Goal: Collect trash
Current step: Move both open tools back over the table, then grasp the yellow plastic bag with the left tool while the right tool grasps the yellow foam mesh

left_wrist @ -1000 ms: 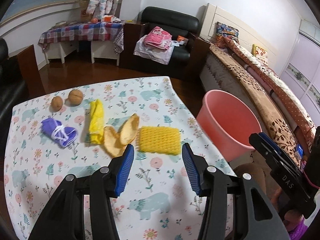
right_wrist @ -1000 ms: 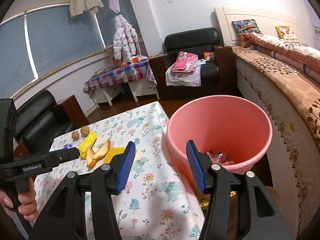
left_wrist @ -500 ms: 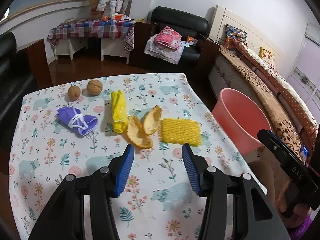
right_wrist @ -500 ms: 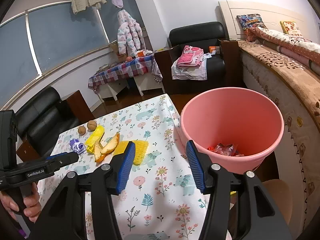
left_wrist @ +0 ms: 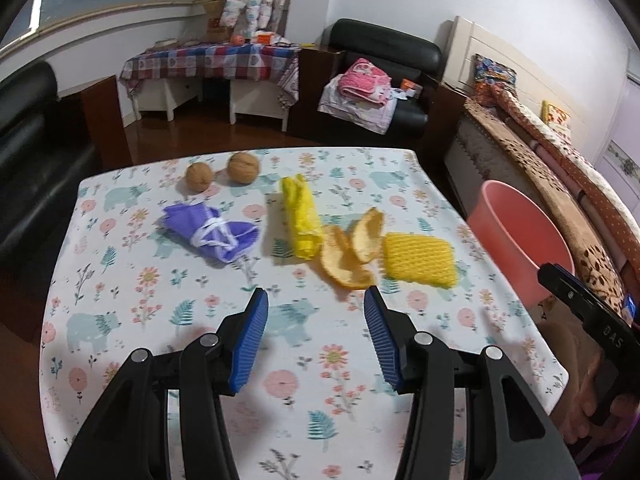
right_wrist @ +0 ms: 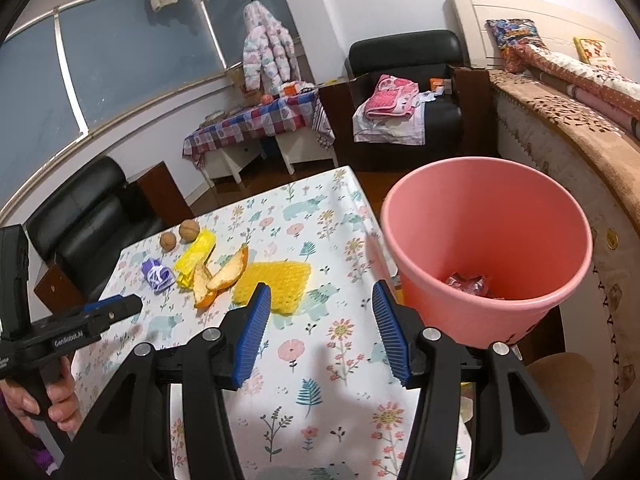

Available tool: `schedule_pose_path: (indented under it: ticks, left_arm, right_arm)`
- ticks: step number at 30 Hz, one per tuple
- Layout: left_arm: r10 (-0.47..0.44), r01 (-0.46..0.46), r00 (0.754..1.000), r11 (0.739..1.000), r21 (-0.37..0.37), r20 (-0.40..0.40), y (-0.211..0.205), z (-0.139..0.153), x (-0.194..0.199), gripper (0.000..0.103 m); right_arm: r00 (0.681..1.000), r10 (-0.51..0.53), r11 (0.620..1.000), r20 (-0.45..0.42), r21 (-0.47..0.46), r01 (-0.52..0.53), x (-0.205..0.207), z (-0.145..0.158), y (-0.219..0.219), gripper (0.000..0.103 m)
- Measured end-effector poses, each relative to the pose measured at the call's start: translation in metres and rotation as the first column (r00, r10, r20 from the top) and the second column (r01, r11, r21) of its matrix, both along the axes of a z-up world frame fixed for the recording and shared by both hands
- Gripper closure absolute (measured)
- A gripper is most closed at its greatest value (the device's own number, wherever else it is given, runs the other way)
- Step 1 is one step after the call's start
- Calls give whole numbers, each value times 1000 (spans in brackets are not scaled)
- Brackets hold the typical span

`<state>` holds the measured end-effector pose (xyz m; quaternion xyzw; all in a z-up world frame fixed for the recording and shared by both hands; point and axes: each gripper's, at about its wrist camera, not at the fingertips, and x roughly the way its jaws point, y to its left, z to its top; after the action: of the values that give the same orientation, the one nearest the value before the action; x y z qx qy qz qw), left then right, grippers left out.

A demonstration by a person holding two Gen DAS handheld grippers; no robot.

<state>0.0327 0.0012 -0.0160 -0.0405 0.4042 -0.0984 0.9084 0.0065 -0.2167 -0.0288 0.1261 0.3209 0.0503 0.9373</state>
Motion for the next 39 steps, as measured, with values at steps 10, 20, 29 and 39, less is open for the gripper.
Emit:
schedule_pose_path:
  ticks: [10,20,29,39]
  left_arm:
    - [37,-41,999,994,-102,-34,12,-7,33,54]
    - [74,-85,994,986,-144,-81,0,-26,90,54]
    - [81,-104,987,979,-173,-138,3,-47,112,78]
    - [92,-117,987,974,-194,-130,14,-45,97,92]
  right_arm:
    - [998,41,999,-48,-9,-42,13,-11,14,49]
    - [990,115,993,-78,1,-116,36,-15,29,49]
    - [976,147,989,-162,26,-145,75,-28,39,49]
    - [949,154,987,-274,2,-160,101,-48,51,49]
